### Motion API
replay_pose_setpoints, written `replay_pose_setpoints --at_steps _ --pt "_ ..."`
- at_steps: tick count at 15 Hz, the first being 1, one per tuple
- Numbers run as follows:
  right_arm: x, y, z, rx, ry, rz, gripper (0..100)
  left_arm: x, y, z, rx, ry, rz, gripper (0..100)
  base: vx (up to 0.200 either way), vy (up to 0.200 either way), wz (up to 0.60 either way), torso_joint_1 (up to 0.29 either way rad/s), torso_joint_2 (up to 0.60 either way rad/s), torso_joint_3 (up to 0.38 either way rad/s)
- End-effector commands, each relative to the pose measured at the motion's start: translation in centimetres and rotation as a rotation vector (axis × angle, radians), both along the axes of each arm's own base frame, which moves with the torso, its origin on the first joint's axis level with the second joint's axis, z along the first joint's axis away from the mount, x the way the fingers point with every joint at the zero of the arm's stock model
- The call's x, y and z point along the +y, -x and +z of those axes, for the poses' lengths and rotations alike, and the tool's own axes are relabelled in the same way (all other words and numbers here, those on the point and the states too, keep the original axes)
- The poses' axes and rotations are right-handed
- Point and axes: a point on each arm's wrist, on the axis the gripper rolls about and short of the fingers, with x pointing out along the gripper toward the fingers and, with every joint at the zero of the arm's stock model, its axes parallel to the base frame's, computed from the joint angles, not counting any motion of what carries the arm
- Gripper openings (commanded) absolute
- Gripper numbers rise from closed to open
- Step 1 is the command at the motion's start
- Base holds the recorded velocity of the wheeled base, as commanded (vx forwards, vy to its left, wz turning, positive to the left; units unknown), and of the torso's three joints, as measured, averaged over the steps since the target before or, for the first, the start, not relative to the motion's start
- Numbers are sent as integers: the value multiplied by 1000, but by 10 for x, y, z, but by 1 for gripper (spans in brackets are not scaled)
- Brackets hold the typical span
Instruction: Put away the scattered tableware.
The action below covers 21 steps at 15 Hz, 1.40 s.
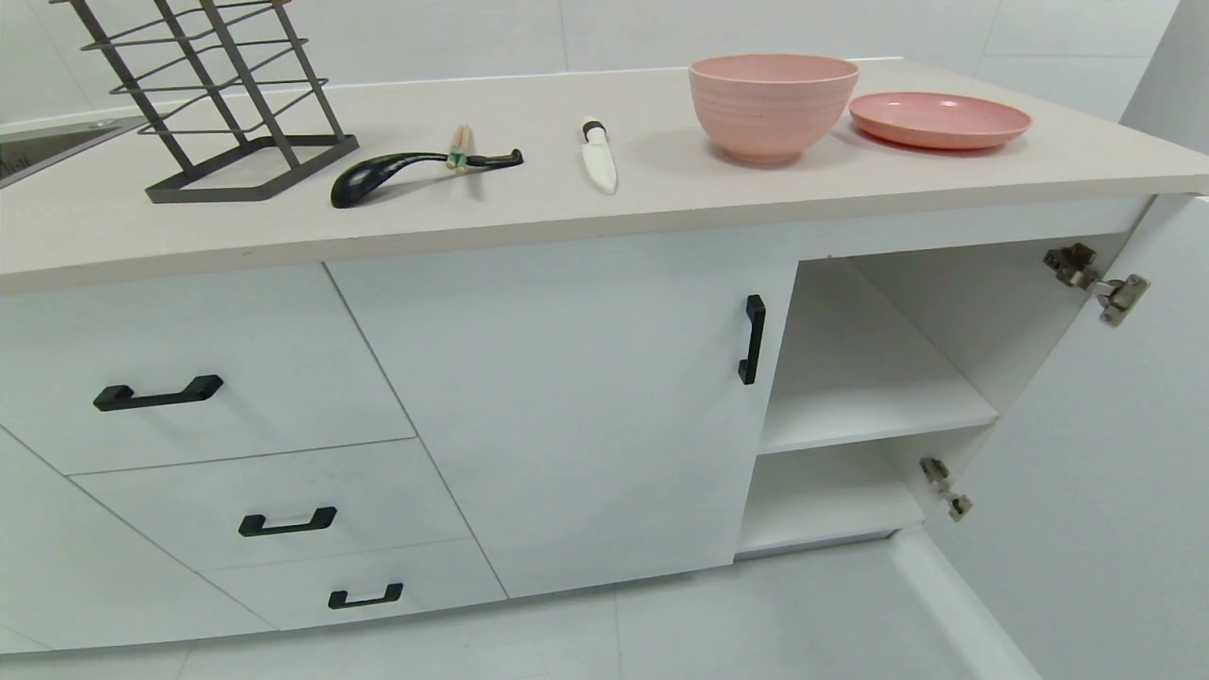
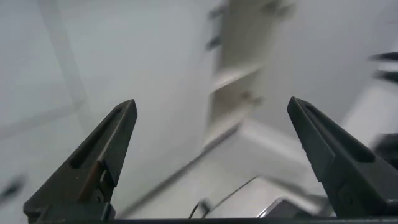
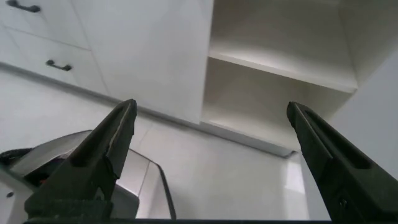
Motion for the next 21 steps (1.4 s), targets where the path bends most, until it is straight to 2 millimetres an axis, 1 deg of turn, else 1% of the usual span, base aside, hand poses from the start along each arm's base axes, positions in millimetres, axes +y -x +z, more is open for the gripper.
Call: replay_pose_setpoints --at_steps 1,2,3,4,5,7,8,10,15,18,20,21 --pt "-2 4 -1 -36 0 114 100 4 6 -23 75 -33 254 100 0 0 0 0 0 0" --pt "-2 6 -1 -50 -10 83 100 5 6 -26 98 -51 319 100 0 0 0 0 0 0" --pt "-2 8 -2 -76 -36 22 100 6 6 -28 109 -76 436 100 0 0 0 0 0 0" --pt "-2 8 -2 -77 -36 15 100 6 6 -29 109 -78 451 100 0 0 0 0 0 0" --pt "-5 7 -2 -66 -56 -126 100 5 13 -35 71 -105 527 100 0 0 0 0 0 0" --pt "-8 6 -3 -55 -86 -243 100 5 13 -36 67 -121 553 100 0 0 0 0 0 0" --pt "-10 5 -3 -56 -79 -367 100 6 13 -36 66 -129 574 100 0 0 0 0 0 0" --pt "-13 5 -7 -21 -82 -466 100 6 13 -36 69 -125 576 100 0 0 0 0 0 0" --pt "-12 5 -7 -2 -143 -456 100 6 13 -36 66 -126 564 100 0 0 0 0 0 0" --pt "-12 5 -7 -2 -143 -457 100 6 13 -36 60 -149 561 100 0 0 -600 1 1 1" --pt "-12 5 -7 -2 -143 -456 100 6 13 -36 64 -133 562 100 0 0 0 0 0 0" --pt "-12 5 -7 -2 -143 -457 100 6 13 -36 70 -110 566 100 0 -200 0 2 -2 7"
